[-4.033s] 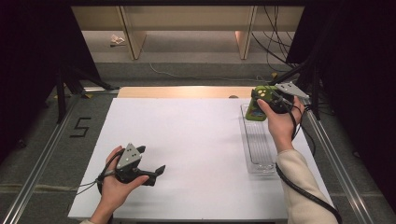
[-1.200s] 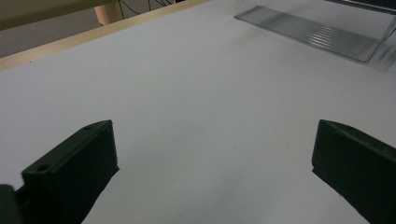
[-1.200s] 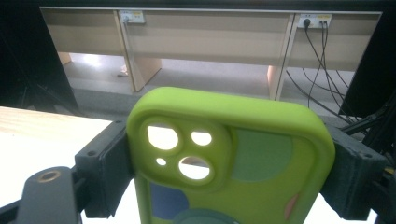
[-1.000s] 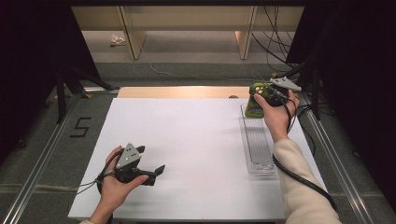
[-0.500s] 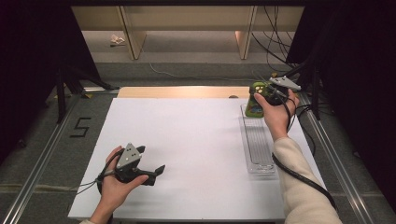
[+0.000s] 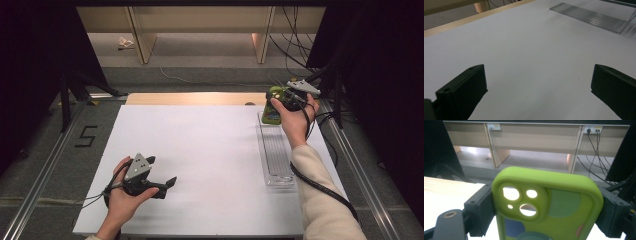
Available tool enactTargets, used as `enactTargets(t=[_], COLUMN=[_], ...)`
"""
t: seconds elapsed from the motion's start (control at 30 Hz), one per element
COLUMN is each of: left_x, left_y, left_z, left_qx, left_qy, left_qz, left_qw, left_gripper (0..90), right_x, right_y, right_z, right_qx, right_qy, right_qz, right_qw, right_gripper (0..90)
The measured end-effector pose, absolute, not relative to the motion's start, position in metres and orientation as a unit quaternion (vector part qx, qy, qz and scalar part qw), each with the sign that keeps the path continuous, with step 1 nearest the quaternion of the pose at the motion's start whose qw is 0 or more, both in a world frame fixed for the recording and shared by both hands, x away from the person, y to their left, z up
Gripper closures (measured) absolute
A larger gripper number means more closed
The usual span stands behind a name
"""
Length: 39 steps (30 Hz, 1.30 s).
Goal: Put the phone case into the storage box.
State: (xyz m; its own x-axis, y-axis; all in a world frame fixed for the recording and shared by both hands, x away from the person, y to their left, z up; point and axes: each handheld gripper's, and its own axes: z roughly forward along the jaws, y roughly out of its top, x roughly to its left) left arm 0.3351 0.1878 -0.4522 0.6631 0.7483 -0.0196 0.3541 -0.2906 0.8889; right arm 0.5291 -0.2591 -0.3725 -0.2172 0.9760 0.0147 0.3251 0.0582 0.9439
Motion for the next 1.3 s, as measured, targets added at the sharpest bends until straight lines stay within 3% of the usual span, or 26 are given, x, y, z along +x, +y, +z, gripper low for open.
enactTargets(t=[1.3], left_x=[0.336], left_y=[0.189], left_z=[-0.452], left_qx=[0.776], left_qy=[0.356], left_qz=[0.205], left_qw=[0.478], left_gripper=[0.0], right_x=[0.541], right_y=[-0.256], right_z=[-0.377], right_qx=[0.519], right_qy=[0.635], right_qz=[0.447], right_qw=[0.356], right_gripper=[17.0])
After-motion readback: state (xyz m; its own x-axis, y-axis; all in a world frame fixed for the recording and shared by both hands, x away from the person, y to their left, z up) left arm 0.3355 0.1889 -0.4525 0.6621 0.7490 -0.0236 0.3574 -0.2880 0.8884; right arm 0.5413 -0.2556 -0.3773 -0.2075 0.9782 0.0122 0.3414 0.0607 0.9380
